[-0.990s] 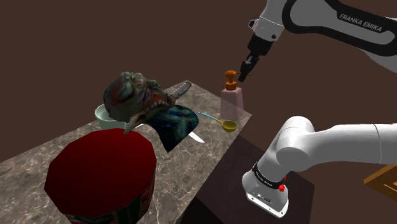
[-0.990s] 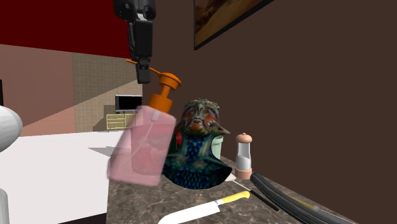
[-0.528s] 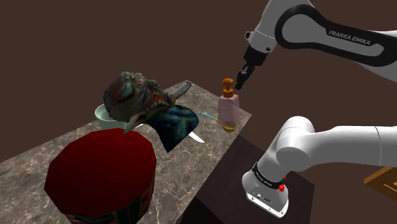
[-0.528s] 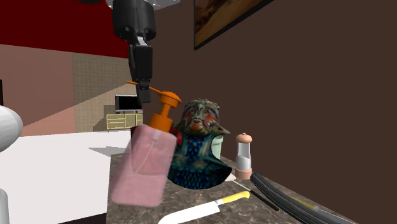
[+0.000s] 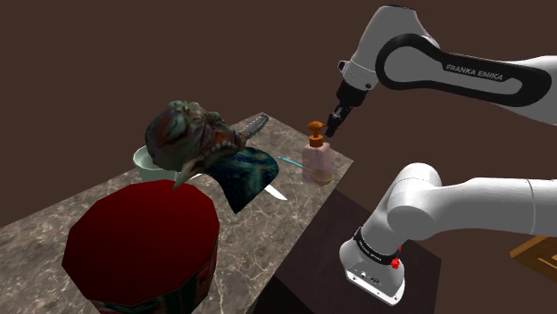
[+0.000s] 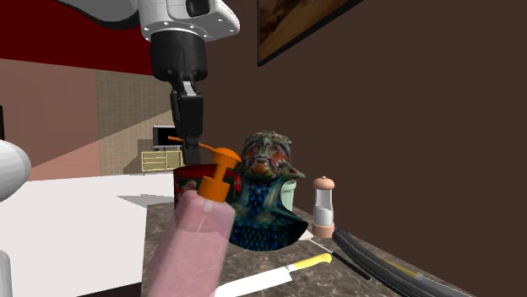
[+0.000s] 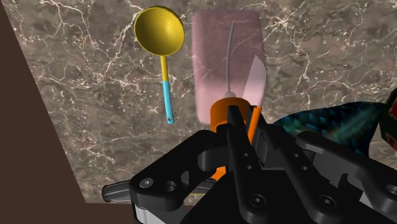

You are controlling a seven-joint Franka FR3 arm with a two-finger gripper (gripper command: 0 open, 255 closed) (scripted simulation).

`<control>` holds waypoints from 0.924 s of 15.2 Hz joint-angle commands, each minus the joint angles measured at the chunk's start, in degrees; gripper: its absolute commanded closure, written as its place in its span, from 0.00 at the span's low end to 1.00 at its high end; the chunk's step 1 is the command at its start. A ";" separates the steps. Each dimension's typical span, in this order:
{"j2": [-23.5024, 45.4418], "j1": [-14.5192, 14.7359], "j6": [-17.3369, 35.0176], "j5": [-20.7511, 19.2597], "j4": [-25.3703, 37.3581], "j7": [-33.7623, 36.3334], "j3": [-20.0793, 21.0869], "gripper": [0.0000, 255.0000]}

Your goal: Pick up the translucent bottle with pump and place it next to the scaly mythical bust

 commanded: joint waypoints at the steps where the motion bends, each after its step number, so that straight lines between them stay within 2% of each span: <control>1: -0.21 -0.06 1.43 -0.12 -1.62 0.14 -0.07 1.00; 14: 0.21 -0.92 11.60 -1.71 -11.41 0.26 -1.55 1.00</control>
